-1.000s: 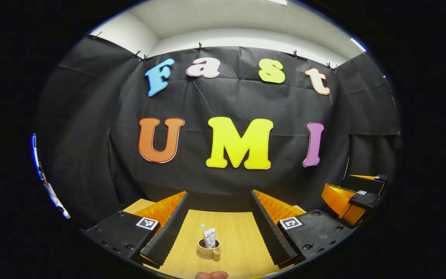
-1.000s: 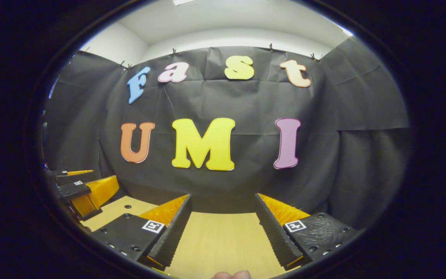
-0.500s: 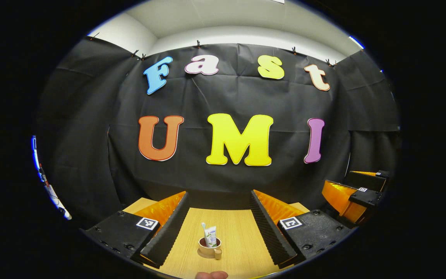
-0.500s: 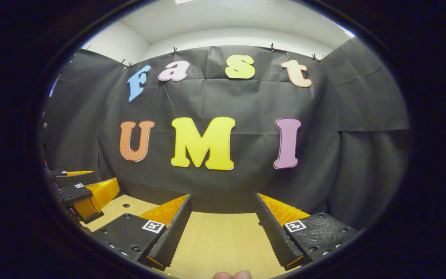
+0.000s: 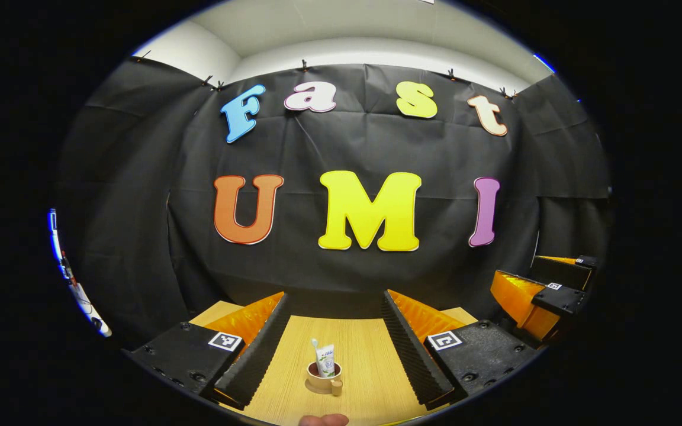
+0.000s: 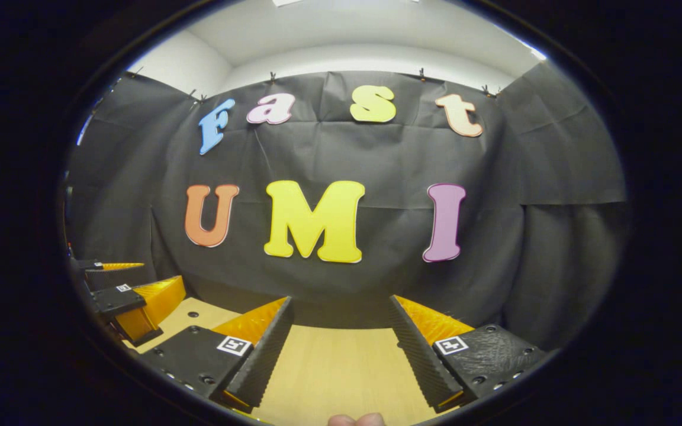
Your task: Put the toothbrush and toothpaste on the desktop into the cup, then pick up the cup and place it on the coaster on the desktop.
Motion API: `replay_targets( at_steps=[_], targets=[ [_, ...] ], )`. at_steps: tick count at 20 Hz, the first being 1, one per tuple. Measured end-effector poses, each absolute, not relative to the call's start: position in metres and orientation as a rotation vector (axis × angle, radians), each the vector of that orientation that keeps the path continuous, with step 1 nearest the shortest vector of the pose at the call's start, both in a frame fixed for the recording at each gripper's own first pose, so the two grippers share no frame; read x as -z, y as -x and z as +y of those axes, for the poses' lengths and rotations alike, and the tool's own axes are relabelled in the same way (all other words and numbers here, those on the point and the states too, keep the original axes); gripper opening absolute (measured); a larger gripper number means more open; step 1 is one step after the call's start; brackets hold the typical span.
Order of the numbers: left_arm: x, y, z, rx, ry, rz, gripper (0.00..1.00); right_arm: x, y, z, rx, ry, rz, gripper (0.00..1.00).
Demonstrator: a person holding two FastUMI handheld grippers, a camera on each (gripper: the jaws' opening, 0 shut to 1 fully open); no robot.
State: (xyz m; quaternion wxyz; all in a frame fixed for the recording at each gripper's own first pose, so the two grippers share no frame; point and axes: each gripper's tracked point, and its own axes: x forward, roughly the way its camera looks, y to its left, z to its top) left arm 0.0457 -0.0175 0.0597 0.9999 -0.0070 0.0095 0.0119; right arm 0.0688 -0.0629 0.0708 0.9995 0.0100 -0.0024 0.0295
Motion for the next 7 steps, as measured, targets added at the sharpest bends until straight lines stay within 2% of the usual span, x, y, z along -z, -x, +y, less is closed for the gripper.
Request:
replay_targets(
  at_steps=[7],
  targets=[
    [-0.0605,-0.0453,-0.0143,-0.034,0.011,0.017,0.98,-0.0702,-0.0679,-0.0618,-0.068,-0.018,-0.004,0.96]
  ],
)
